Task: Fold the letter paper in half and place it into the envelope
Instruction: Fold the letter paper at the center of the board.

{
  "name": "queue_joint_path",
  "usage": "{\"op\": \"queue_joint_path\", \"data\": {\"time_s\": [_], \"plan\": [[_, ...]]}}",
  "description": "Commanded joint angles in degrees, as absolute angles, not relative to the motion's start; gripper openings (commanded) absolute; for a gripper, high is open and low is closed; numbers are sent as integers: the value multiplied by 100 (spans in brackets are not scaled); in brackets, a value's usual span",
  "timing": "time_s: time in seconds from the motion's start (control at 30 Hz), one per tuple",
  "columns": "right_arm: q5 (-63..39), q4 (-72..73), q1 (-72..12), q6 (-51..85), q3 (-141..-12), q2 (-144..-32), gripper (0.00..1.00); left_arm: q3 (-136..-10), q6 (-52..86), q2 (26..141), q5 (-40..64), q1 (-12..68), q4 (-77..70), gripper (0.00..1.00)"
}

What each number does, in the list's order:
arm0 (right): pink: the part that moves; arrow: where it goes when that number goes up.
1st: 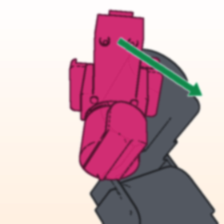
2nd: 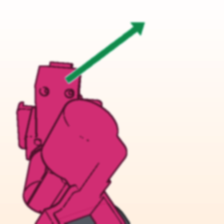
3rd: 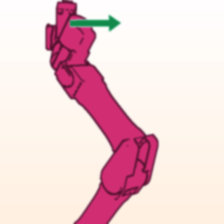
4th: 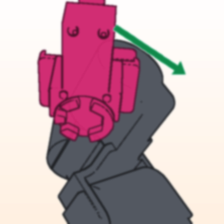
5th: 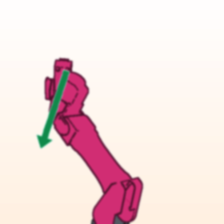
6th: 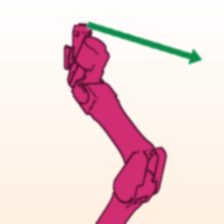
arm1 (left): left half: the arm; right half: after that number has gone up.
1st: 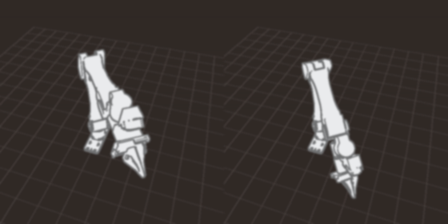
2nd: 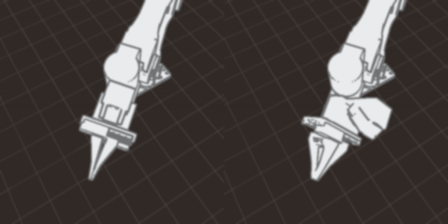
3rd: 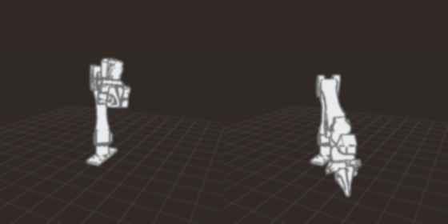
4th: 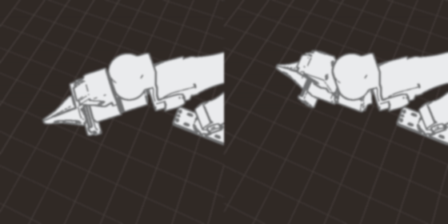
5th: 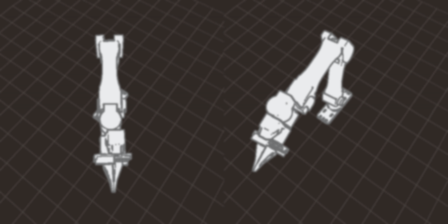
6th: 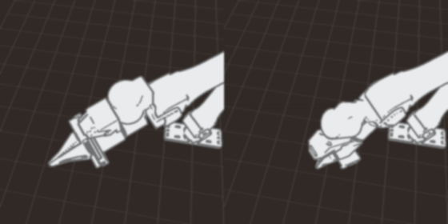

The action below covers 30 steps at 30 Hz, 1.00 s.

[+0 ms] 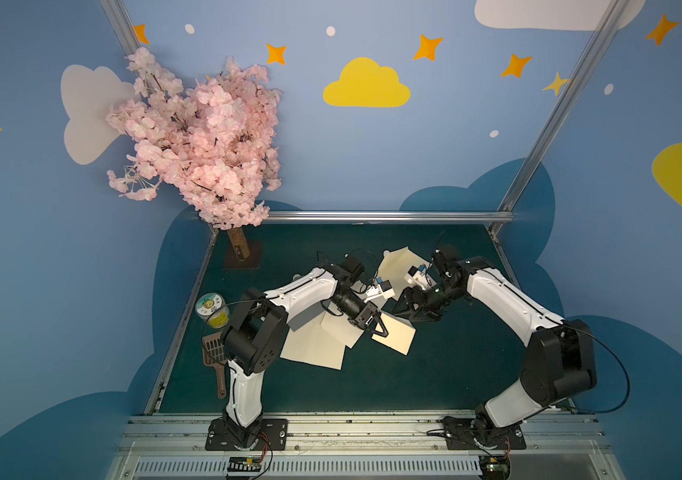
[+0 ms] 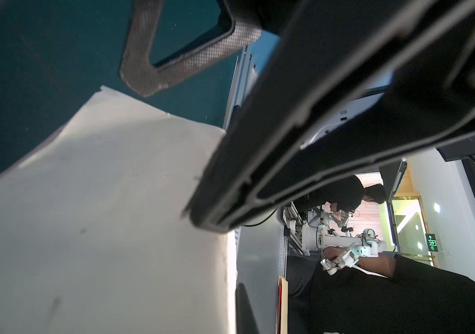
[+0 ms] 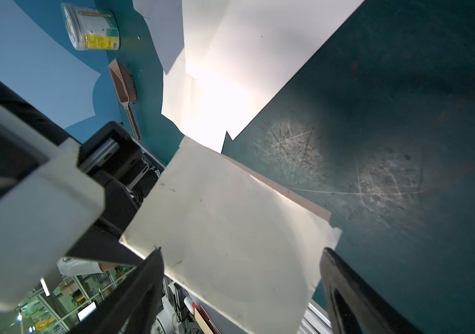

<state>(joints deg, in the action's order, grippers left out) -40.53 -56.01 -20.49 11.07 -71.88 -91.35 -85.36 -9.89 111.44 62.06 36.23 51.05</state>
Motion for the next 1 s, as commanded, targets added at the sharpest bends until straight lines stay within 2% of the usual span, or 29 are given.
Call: {"op": "queue_joint_path", "data": {"time_s": [0.0, 0.07, 0.23, 0.37, 0.4, 0.5, 0.57, 0.77, 0.97], "plan": [[-4326, -5572, -2100, 754, -7120, -9065, 82, -8731, -1195, 11214, 6374, 3602, 5287, 3], [-4431, -5588, -2133, 650, -7141, -9083, 79, -8803, -1217, 11230, 6331, 3592, 5321, 3], [-4561, -5667, -2227, 484, -7197, -9095, 63, -8912, -1214, 11240, 5900, 3588, 5303, 4], [-4687, -5656, -2280, 428, -7135, -9074, 59, -8938, -1104, 11226, 5464, 3585, 5087, 5], [-4733, -5645, -2296, 428, -7120, -9062, 61, -8930, -1086, 11216, 5361, 3586, 5014, 5], [-4829, -5575, -2317, 436, -7029, -8985, 76, -8772, -973, 11062, 4953, 3585, 4623, 5], [-4921, -5524, -2318, 455, -6984, -8933, 80, -8614, -896, 10938, 4775, 3559, 4325, 5], [-5225, -5320, -2352, 549, -6805, -8750, 80, -8519, -768, 10915, 4755, 3429, 3995, 5], [-5018, -5418, -2486, 473, -6784, -8758, 80, -8556, -760, 10952, 4746, 3414, 3940, 5]]}}
